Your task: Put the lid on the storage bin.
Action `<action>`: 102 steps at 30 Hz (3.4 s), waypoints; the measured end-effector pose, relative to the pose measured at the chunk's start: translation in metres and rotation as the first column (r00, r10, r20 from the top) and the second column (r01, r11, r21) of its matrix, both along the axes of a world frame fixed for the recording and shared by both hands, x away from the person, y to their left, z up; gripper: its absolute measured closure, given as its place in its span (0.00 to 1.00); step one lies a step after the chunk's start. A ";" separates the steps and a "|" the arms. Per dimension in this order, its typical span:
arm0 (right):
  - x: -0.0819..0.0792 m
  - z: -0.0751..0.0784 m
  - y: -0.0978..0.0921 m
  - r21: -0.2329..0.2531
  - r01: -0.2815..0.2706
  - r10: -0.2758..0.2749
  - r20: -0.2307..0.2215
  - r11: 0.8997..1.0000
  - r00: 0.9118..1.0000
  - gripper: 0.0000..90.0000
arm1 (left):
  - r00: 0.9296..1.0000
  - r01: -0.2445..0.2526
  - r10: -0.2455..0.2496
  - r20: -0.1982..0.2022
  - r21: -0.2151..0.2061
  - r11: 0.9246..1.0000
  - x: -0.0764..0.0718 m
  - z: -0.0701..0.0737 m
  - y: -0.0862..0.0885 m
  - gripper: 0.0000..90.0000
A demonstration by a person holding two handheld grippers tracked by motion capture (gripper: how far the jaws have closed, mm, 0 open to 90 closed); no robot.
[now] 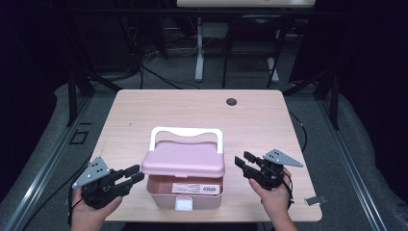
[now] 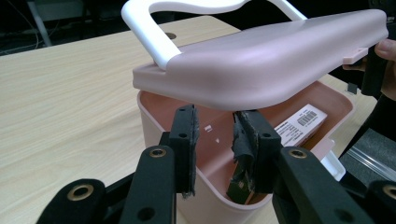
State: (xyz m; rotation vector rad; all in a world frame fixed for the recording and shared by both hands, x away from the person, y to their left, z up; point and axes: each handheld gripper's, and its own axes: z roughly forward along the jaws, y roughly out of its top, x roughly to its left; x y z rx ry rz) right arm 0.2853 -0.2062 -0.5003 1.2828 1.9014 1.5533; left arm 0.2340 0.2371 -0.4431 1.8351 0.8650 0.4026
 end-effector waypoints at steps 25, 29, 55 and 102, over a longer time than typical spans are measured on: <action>0.002 -0.004 -0.001 0.009 0.005 -0.005 -0.016 1.000 1.000 0.60 | 1.000 0.008 -0.008 -0.029 -0.001 1.000 -0.007 -0.017 0.001 0.77; 0.002 -0.004 -0.001 0.009 0.007 -0.007 -0.016 1.000 1.000 0.60 | 1.000 0.005 -0.005 -0.024 -0.001 1.000 -0.009 -0.020 0.000 0.77; 0.002 -0.005 -0.001 0.008 0.006 -0.006 -0.025 1.000 1.000 0.60 | 0.998 0.007 -0.006 -0.059 0.021 1.000 -0.013 -0.033 0.003 0.77; 0.004 -0.007 -0.004 0.018 0.021 -0.020 -0.033 1.000 0.999 0.60 | 0.995 -0.056 0.054 -0.081 -0.020 0.998 0.001 -0.038 0.018 0.73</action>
